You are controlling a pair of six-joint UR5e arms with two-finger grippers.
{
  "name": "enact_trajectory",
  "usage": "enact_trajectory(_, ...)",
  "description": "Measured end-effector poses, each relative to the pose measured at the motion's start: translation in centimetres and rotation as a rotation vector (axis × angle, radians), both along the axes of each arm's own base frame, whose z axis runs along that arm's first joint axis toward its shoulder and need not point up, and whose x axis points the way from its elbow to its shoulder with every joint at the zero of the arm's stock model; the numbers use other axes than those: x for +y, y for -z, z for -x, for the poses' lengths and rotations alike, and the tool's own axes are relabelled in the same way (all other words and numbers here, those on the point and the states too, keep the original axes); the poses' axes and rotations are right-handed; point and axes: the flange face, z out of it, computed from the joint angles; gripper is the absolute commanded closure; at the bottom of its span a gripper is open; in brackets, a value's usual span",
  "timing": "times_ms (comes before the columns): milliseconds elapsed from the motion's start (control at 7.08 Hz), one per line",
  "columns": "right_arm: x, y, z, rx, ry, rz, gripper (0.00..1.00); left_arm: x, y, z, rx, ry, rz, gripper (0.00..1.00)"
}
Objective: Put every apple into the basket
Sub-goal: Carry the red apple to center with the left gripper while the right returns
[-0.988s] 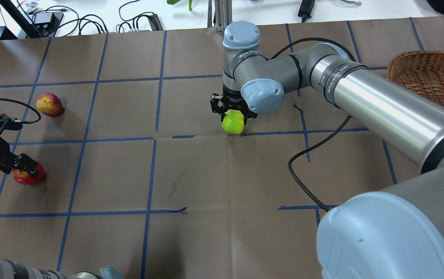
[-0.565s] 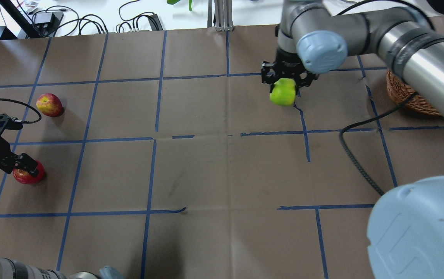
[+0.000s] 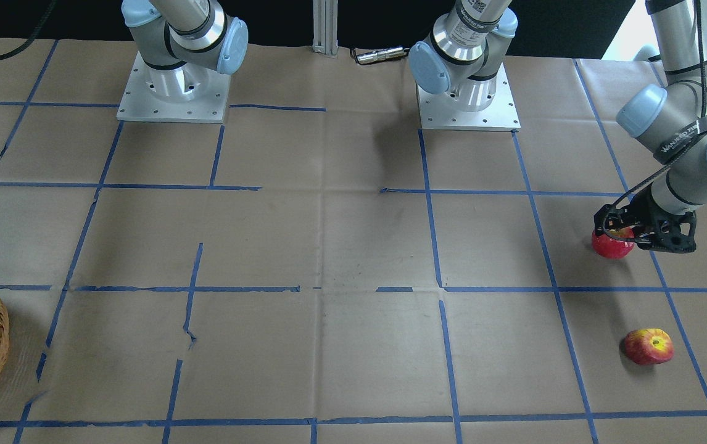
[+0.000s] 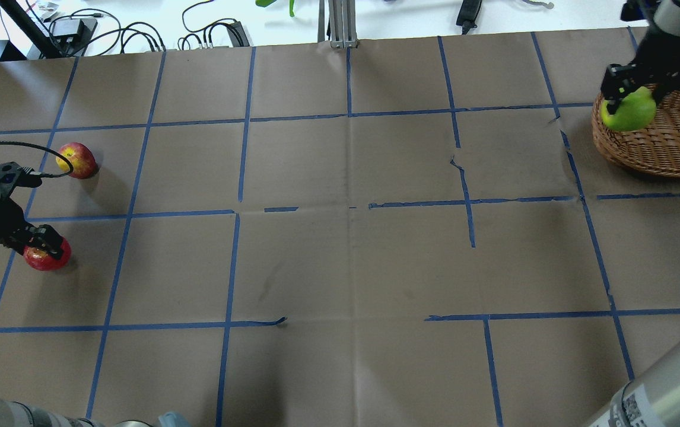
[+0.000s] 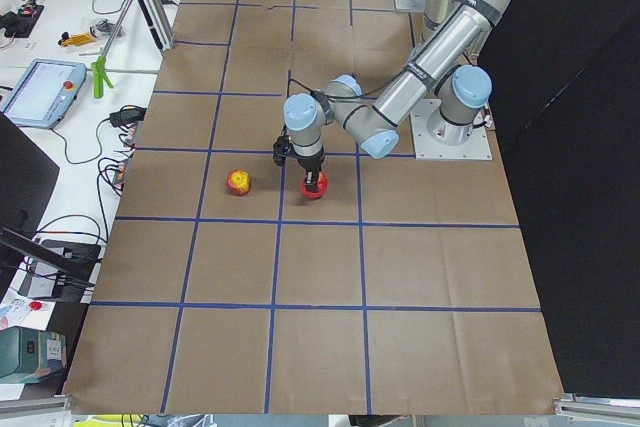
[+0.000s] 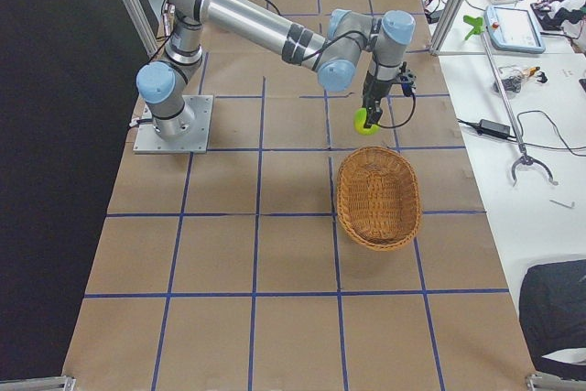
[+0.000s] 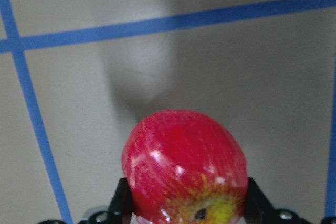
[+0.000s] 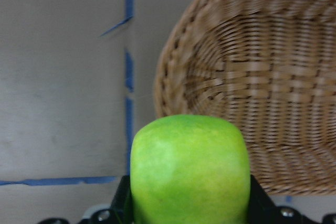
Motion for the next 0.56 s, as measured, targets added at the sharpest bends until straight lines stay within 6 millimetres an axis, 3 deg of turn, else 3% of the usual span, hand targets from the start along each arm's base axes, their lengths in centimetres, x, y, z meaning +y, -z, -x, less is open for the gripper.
enact_trajectory(141,-0.4,1.1,6.1,0.019,-0.036,0.009,0.92,-0.5,-3.2,5.1,-0.025,-0.014,0.019,0.74)
enact_trajectory(282,-0.4,2.6,11.0,0.023,-0.046,0.011,0.92,-0.3,-6.2,11.8,-0.043,-0.041,0.03,0.76)
enact_trajectory(424,-0.6,4.5,14.8,0.03,-0.041,0.022,0.91,0.1,-8.0,19.9,-0.049,-0.04,0.045,0.77)
enact_trajectory(565,-0.6,7.0,17.6,0.03,-0.032,0.034,0.86,0.5,-8.6,27.3,-0.008,-0.013,0.071,0.77)
